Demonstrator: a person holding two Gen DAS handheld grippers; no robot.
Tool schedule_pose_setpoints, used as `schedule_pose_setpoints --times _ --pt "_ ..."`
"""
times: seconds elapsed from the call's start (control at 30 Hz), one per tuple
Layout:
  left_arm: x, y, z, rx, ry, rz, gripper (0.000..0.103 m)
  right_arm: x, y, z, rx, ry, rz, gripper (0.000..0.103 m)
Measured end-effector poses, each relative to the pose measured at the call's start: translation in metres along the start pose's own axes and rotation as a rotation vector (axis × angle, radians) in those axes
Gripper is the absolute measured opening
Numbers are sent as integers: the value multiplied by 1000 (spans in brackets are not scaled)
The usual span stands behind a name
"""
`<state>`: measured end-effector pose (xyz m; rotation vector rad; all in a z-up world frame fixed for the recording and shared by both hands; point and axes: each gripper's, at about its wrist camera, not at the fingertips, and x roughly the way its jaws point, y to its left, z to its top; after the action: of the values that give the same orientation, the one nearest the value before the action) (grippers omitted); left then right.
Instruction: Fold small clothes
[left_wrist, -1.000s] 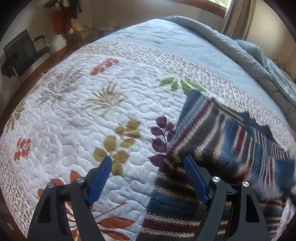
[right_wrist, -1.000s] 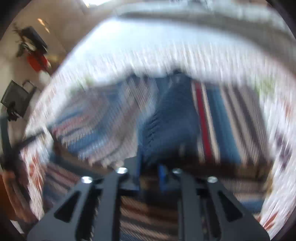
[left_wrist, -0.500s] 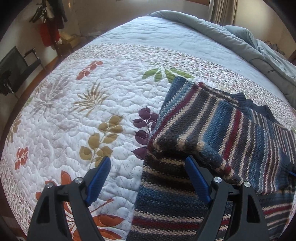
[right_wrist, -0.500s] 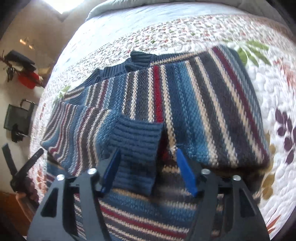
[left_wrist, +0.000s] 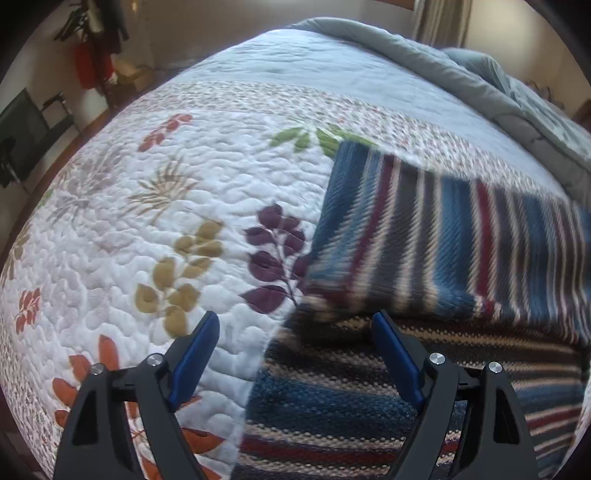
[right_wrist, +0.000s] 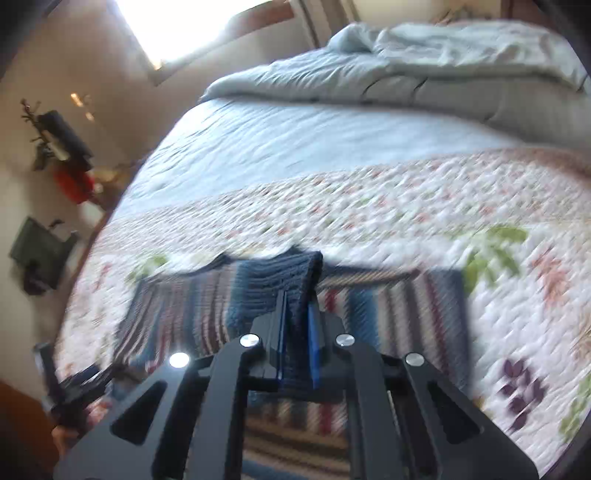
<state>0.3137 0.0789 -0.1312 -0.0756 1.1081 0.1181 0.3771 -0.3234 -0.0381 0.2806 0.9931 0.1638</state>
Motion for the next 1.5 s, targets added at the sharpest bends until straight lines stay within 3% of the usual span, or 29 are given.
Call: schedule_pose_setpoints --times 0.2,0.3,0.37,0.43,0.53,0.6,0.63,0.7,0.73,0.83,1.0,1.13,1.2,1.33,1.5 --pt "22 -14 -9 47 55 27 85 73 -33 -23 72 201 -119 13" --pt "21 -14 -9 66 47 34 86 74 -33 -32 74 201 -126 27" --pt "20 -15 -8 72 49 34 86 61 -35 -36 95 189 -82 47" --pt "19 -15 -8 70 52 36 86 52 -39 -42 106 197 -72 52" --pt "21 -16 -9 67 55 36 86 49 -52 -54 148 240 -29 51" --pt "22 -17 -10 73 52 46 87 53 -58 -57 187 260 23 42" --pt "22 -18 -11 77 49 50 87 55 -59 -58 202 266 48 33" --pt "22 -19 -11 81 47 54 88 53 -58 -59 204 269 52 23" --pt "22 -19 -11 79 45 55 88 50 -55 -59 184 267 38 13" --pt "23 -19 -11 73 49 50 89 37 -54 -60 181 246 35 9" --pt "25 -19 -12 76 49 57 90 51 -51 -69 122 275 -35 14" --pt "16 -20 -14 88 55 45 90 26 -53 -73 151 236 31 27" --pt "7 -17 -20 89 61 18 90 2 -55 -85 156 226 48 27" --pt "-17 -3 -59 119 95 2 90 -53 -54 -136 93 240 34 39" --pt "-49 29 -129 145 149 14 90 -108 -52 -225 37 290 1 41"
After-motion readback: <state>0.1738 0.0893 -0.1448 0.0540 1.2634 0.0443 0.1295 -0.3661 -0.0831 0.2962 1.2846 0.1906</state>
